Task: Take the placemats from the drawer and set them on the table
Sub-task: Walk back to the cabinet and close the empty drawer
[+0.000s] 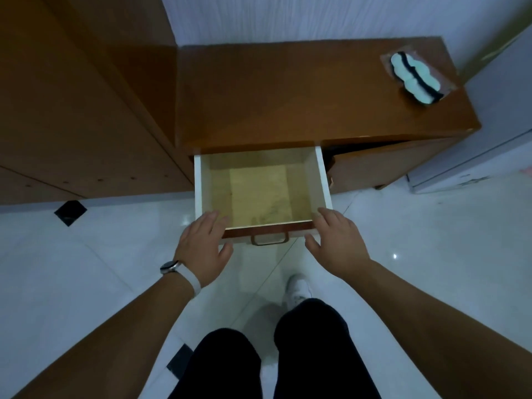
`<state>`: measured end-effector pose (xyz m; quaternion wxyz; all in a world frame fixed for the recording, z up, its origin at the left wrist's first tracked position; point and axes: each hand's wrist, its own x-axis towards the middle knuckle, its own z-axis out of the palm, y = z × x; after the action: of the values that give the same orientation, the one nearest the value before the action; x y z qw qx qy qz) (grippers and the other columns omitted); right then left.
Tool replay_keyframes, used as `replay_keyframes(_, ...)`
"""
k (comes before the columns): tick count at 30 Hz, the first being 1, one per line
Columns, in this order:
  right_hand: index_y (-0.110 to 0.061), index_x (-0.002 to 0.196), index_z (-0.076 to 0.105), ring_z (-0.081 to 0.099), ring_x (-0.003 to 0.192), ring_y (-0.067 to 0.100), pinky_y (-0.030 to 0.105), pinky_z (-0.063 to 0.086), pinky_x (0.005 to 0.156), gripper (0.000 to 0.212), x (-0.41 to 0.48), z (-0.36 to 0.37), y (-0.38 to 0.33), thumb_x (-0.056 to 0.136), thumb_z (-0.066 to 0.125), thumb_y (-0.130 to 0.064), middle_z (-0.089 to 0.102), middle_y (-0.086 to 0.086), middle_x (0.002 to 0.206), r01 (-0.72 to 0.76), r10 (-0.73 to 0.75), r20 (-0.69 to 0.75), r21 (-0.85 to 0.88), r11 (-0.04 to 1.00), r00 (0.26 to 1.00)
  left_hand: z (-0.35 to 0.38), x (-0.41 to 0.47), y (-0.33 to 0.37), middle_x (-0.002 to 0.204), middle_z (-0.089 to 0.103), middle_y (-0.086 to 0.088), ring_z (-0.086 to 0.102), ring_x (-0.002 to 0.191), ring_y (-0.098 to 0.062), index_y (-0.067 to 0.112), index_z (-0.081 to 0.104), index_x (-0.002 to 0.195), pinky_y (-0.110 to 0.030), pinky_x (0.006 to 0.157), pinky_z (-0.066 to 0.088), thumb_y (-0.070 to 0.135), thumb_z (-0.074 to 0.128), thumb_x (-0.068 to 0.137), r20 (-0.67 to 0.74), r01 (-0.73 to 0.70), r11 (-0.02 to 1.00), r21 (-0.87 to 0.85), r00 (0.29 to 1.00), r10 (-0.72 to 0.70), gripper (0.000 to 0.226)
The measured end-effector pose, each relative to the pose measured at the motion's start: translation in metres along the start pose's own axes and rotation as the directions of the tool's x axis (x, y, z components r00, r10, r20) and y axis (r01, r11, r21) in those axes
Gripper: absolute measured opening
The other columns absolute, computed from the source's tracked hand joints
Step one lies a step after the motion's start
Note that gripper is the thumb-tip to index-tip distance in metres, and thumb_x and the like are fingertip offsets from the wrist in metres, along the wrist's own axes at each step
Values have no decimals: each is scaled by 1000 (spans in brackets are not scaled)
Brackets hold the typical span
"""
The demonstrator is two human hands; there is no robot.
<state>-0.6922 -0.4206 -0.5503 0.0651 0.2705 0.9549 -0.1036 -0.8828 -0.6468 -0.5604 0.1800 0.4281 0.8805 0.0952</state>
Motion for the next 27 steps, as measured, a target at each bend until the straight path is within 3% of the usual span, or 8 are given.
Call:
replay_keyframes(5,-10,121,62,56,116,29,43,44,97,48,32,54,15,88,51,-44,62,11,126,57,-53,-151,22,998,987,49,19,-20,137,53,-15,46,129,-33,11,57,128,-53,101,41,43,46,88,-121,-37,999,4,992,37,53)
replay_keyframes(8,-7,120,64,58,114,30,43,45,96,51,44,86,25,90,49,-45,64,12,123,110,-108,-223,-4,994,969,72,33,-33,139,51,-13,46,129,-31,16,55,131,-47,100,40,50,46,89,-123,-158,981,113,977,172,55)
replay_keyframes(15,-10,111,68,61,109,26,39,44,88,44,65,120,28,94,45,-44,68,6,116,146,-192,-488,-131,981,852,90,54,-50,132,58,-11,52,123,-31,16,60,126,-44,91,40,55,44,93,-285,-216,922,321,907,311,53)
replay_keyframes(27,-13,110,69,62,103,25,39,42,85,62,104,118,36,90,48,-68,69,5,113,188,-282,-505,-231,955,816,90,91,-62,128,61,-11,54,119,-31,15,60,123,-44,90,40,55,44,95,-420,-205,905,373,832,362,52)
